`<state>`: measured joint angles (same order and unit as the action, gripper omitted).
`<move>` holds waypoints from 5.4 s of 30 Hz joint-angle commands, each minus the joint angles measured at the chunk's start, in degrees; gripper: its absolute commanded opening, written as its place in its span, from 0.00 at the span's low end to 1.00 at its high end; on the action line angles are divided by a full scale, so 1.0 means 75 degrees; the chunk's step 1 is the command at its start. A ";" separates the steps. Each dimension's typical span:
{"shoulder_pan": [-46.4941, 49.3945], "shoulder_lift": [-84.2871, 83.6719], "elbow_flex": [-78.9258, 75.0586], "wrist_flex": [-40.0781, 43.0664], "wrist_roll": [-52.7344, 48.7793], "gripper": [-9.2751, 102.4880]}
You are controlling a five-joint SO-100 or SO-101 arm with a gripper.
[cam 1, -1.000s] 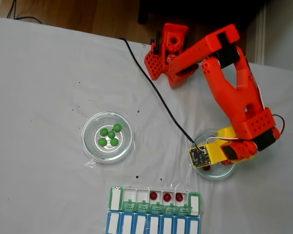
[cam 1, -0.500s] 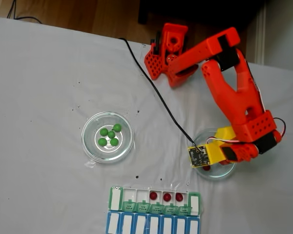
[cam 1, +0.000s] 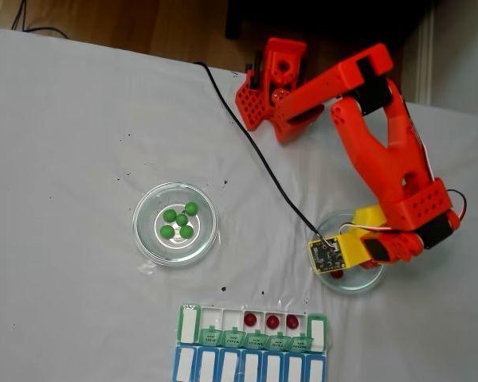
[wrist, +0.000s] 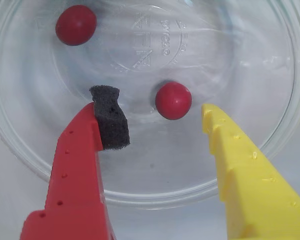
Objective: Sort medicines into box.
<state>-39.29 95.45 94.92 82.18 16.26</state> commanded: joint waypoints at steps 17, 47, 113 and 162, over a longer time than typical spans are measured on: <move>-0.0059 -0.0059 -0.0176 0.0070 0.0023 0.33; -0.0211 0.0105 0.0105 0.0363 -0.0012 0.31; -0.0188 0.1594 0.1066 -0.0492 0.0516 0.20; -0.0621 0.1184 0.1301 -0.0926 0.0141 0.28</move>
<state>-41.84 100.90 106.96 74.09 17.31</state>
